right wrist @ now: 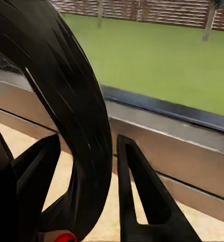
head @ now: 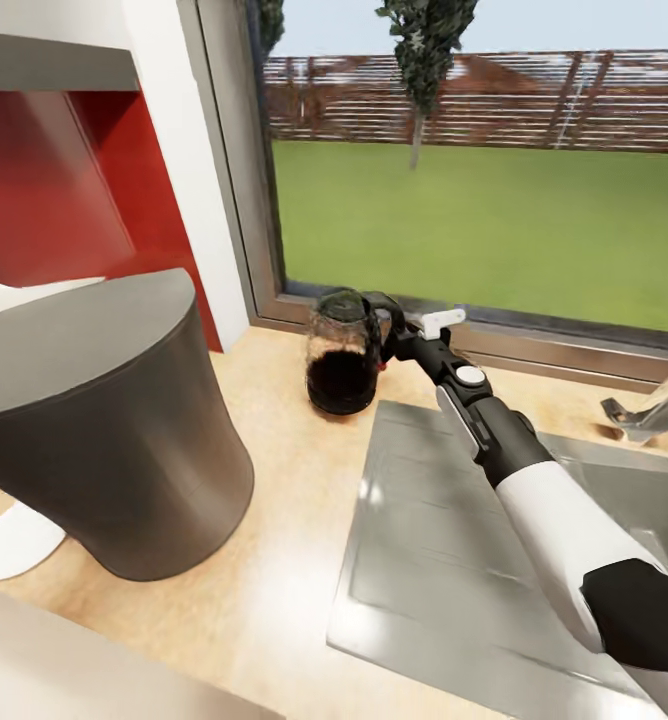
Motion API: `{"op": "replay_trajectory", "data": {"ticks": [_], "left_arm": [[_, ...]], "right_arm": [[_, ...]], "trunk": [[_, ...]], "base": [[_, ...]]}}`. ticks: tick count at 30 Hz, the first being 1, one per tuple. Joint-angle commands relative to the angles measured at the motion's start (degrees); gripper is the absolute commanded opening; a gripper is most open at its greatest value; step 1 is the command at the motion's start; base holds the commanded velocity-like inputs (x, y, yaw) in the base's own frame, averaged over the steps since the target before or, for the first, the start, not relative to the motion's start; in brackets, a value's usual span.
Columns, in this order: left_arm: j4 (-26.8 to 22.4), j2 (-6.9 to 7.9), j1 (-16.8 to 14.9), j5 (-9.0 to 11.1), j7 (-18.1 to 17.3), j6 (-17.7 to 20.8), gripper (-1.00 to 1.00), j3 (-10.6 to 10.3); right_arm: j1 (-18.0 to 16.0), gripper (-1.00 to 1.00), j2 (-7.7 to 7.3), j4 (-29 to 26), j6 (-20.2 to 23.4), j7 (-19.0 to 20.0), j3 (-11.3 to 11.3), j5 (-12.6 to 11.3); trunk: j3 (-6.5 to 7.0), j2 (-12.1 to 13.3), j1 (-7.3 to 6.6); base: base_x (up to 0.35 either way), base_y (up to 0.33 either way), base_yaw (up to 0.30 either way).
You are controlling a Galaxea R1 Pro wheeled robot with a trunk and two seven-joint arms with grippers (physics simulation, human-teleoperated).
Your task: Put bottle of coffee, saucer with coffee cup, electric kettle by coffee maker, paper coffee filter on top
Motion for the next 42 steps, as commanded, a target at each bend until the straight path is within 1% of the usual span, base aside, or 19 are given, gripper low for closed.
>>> {"op": "replay_trajectory", "data": {"ticks": [1,9,11,13,14,16,17,24,27,34,38,42], "left_arm": [[0.0,0.07,0.0,0.0,0.0,-0.2,1.0,0.4],[-0.2,0.1,0.0,0.0,0.0,-0.2,1.0,0.4],[-0.2,0.1,0.0,0.0,0.0,-0.2,1.0,0.4],[-0.2,0.1,0.0,0.0,0.0,-0.2,1.0,0.4],[-0.3,0.16,0.0,0.0,0.0,-0.2,1.0,0.4],[-0.3,0.18,0.0,0.0,0.0,-0.2,1.0,0.4],[-0.3,0.18,-0.1,0.0,0.0,-0.2,1.0,0.4],[-0.4,0.07,-0.1,0.0,0.0,-0.3,1.0,0.5],[-0.4,-0.13,-0.1,-0.1,0.0,-0.3,1.0,0.4],[-0.4,0.01,-0.1,-0.1,0.0,-0.2,1.0,0.4],[-0.4,-0.05,-0.1,-0.1,0.0,-0.2,1.0,0.5],[-0.4,-0.08,-0.1,-0.1,0.0,-0.2,1.0,0.4]], "right_arm": [[1.1,-1.0,-0.12,-0.5,0.2,0.3,0.0,-0.8],[1.5,-1.0,-0.14,-0.8,0.3,0.2,0.0,-0.8],[1.5,-1.0,-0.2,-2.2,0.5,0.2,0.0,-0.8],[1.6,-1.0,-0.22,-5.0,2.6,0.2,0.0,-0.8],[1.7,-1.0,-0.23,-8.2,6.8,0.2,0.0,-0.8],[2.1,-1.0,-0.22,-10.8,9.5,0.2,0.0,-0.8],[2.3,-1.0,-0.22,-11.1,9.7,0.2,-0.1,-0.8],[4.9,-1.0,-0.08,-11.4,10.2,0.2,0.0,-0.9],[5.8,-1.0,0.02,-11.5,10.1,0.2,0.0,-0.9],[6.1,-1.0,0.29,-11.5,10.2,0.2,0.0,-1.0],[6.1,-1.0,0.3,-11.4,10.2,0.2,0.0,-0.9],[6.1,-1.0,0.3,-11.4,10.1,0.2,0.0,-0.9]], "trunk": [[-0.04,-0.1,-0.02],[-0.04,-0.1,-0.02],[-0.04,-0.1,-0.02],[-0.04,-0.1,-0.02],[-0.04,-0.1,-0.02],[-0.04,-0.1,-0.02],[-0.04,-0.1,-0.02],[-0.04,-0.1,-0.02],[-0.04,-0.1,-0.02],[-0.04,-0.1,-0.02],[-0.04,-0.1,-0.02],[-0.04,-0.1,-0.02]], "base": [[-0.273,-0.178,0.0],[-0.274,-0.173,0.0],[-0.275,-0.172,0.0],[-0.275,-0.172,0.0],[-0.269,-0.169,0.0],[-0.154,-0.093,0.0],[-0.042,-0.024,0.0],[-0.008,-0.003,0.0],[-0.184,0.0,0.0],[-0.198,0.069,0.0],[-0.047,0.267,0.0],[-0.004,0.064,0.0]]}}
